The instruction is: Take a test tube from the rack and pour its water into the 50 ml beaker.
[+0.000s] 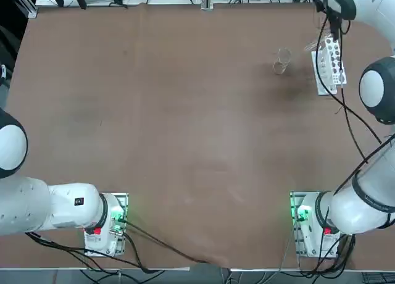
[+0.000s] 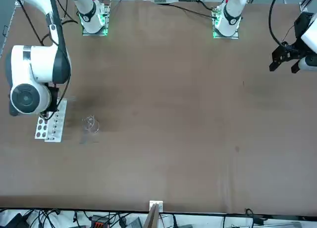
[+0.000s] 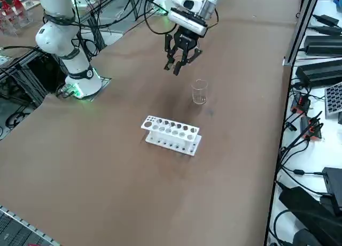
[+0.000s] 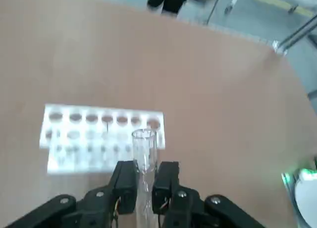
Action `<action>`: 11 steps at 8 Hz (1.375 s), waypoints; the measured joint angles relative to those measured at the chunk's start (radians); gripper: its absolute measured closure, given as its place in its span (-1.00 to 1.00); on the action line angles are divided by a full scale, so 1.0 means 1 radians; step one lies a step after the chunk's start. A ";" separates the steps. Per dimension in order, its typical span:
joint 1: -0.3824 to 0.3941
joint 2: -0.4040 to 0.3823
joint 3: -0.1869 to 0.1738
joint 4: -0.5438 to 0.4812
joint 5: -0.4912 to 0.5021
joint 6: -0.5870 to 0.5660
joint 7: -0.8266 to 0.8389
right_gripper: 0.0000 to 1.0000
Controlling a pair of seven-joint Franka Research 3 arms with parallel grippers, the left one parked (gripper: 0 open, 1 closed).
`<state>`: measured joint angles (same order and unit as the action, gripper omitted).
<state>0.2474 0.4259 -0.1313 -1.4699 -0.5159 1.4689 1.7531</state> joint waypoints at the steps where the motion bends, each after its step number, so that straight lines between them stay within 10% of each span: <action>1: 0.005 0.008 0.000 -0.005 -0.073 -0.008 0.039 0.59; 11: 0.013 0.187 -0.003 -0.016 -0.520 -0.056 0.374 0.59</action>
<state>0.2607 0.6126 -0.1339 -1.4858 -1.0361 1.4132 2.1276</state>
